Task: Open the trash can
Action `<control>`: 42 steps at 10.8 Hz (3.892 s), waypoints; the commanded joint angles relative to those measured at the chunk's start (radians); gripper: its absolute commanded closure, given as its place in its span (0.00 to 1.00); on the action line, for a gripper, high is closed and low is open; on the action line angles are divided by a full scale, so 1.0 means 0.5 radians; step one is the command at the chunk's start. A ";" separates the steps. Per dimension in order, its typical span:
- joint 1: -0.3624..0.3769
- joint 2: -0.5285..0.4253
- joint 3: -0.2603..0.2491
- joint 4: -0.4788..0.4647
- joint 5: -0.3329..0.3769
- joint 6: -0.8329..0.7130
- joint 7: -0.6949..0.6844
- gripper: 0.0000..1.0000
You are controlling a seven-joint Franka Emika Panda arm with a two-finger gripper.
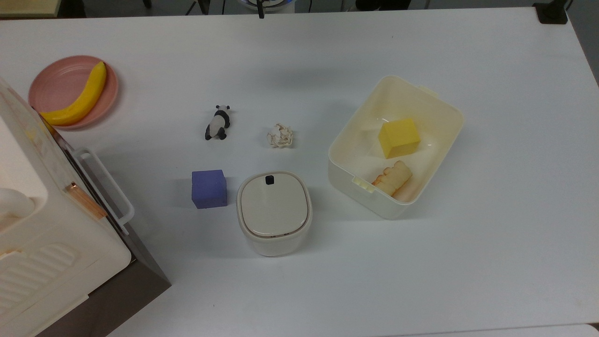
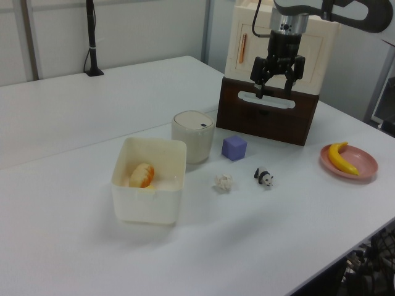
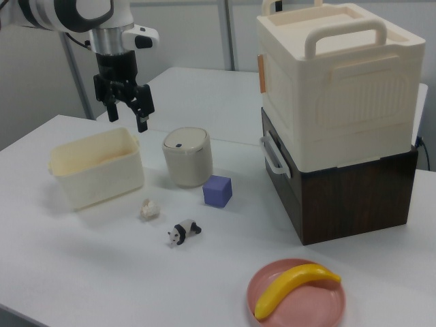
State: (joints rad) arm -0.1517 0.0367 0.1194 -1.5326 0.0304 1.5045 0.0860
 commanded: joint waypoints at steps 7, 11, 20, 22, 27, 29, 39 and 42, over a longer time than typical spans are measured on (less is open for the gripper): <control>0.015 -0.027 -0.018 -0.037 0.013 -0.015 -0.065 0.00; 0.015 -0.024 -0.018 -0.037 0.019 -0.006 -0.065 0.62; 0.128 0.276 -0.015 -0.027 0.007 0.846 -0.061 1.00; 0.181 0.435 -0.024 0.006 -0.009 1.211 -0.055 1.00; 0.291 0.850 -0.094 0.184 -0.187 1.495 -0.031 1.00; 0.334 0.905 -0.107 0.172 -0.235 1.519 -0.031 1.00; 0.313 0.376 -0.110 0.041 -0.208 1.023 -0.015 1.00; 0.279 0.114 -0.113 -0.089 -0.208 0.595 -0.110 0.51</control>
State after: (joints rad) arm -0.0130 0.2128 0.0799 -1.4727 -0.0897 1.9320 0.0765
